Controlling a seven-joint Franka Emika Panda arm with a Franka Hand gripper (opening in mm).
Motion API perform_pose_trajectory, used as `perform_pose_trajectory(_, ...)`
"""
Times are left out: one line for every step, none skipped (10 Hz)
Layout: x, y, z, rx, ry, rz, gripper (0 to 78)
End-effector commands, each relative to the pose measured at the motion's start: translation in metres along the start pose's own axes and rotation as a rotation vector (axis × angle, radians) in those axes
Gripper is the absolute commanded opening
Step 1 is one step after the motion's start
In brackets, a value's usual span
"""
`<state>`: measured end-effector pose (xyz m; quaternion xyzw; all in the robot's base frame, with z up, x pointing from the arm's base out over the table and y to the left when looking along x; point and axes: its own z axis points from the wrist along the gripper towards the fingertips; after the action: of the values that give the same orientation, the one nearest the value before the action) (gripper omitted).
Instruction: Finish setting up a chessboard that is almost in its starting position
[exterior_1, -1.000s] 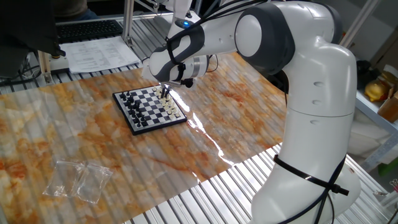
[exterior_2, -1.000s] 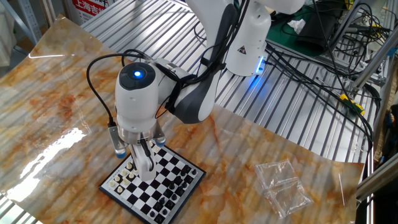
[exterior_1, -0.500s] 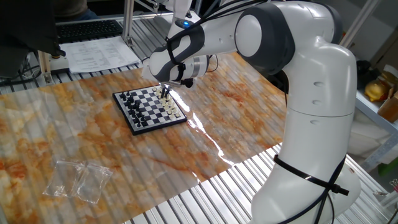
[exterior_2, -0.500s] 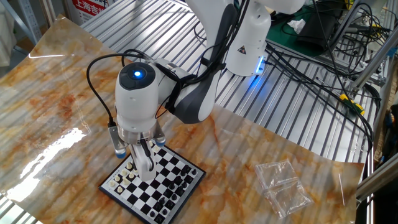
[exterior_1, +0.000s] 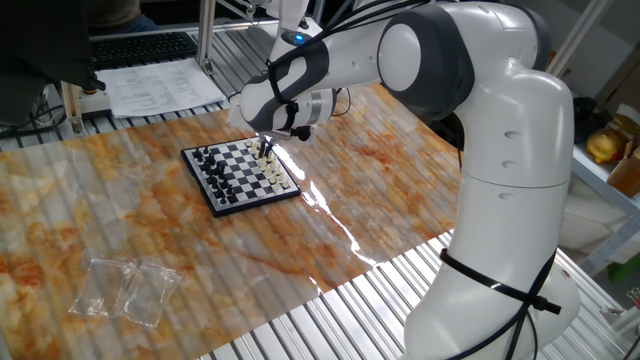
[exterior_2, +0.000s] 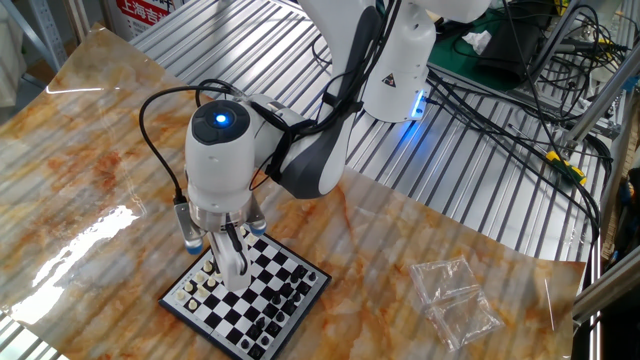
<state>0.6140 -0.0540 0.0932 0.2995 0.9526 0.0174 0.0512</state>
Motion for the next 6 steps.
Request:
perform_pose_trajectory(-0.0005,0.0032,-0.0042,0.006,-0.011,0.02,1.2)
perform_pose_trajectory(-0.0008,0.0037,-0.0043,0.006,-0.011,0.023,1.2)
perform_pose_trajectory(-0.001,0.004,-0.0043,0.008,-0.012,0.023,1.2)
perform_pose_trajectory(-0.0012,0.0042,-0.0044,0.008,-0.012,0.024,1.2)
perform_pose_trajectory(-0.0012,0.0043,-0.0046,0.008,-0.012,0.023,1.2)
perform_pose_trajectory(-0.0012,0.0043,-0.0046,0.008,-0.012,0.023,1.2)
